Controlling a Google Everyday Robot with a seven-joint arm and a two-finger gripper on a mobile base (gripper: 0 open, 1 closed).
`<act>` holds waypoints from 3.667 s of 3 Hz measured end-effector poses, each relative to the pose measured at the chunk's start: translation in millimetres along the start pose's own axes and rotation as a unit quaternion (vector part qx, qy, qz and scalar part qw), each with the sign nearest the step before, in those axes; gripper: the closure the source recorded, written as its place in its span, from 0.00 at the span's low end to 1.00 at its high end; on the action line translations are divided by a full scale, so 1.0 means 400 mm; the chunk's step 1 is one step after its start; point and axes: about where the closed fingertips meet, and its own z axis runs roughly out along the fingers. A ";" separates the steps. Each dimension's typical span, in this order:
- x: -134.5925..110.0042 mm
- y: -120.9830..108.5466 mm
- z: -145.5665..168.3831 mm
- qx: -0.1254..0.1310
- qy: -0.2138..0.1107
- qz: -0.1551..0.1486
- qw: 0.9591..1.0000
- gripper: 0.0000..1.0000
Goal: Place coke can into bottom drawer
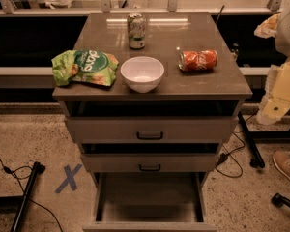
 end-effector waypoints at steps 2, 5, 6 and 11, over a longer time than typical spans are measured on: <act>-0.021 -0.157 0.051 0.018 0.067 -0.171 0.983 0.00; -0.023 -0.267 0.169 0.040 0.099 -0.215 0.971 0.00; -0.031 -0.339 0.265 0.040 0.096 -0.225 0.969 0.00; -0.079 -0.538 0.518 -0.038 -0.028 -0.176 0.983 0.19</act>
Offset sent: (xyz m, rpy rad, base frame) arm 0.1194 -0.0204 -0.0081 -0.3934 -0.0085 0.4126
